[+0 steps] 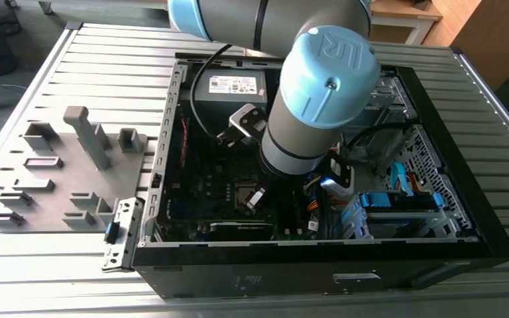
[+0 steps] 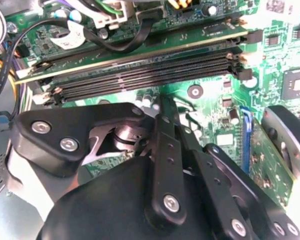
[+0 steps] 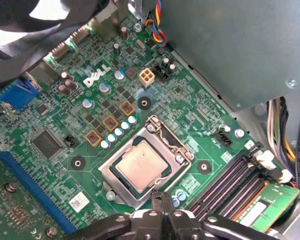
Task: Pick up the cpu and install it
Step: 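Install the first cpu locking lever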
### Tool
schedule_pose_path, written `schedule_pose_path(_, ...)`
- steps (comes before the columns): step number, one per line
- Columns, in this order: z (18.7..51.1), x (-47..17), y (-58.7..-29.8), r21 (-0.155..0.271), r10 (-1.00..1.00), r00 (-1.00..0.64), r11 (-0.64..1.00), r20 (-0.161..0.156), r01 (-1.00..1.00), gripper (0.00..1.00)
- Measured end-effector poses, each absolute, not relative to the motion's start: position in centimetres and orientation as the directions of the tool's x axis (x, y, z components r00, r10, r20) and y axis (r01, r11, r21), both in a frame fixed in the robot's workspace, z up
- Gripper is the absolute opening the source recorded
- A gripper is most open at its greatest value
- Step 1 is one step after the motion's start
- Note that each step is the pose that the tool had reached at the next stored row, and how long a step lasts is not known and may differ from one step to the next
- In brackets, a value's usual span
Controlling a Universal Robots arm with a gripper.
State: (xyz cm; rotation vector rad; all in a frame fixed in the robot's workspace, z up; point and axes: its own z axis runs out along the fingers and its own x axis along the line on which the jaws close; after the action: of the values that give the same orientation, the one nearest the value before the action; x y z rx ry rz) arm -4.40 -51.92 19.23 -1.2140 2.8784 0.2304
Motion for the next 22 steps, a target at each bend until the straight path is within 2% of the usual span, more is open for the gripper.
schedule_pose_path(14,24.1,-4.4,-51.9,0.131,-0.712,-0.699,0.689,-0.065,-0.713,0.11)
schedule_pose_path(22,24.1,-6.2,-51.9,0.132,-0.712,-0.699,0.689,-0.065,-0.713,0.11)
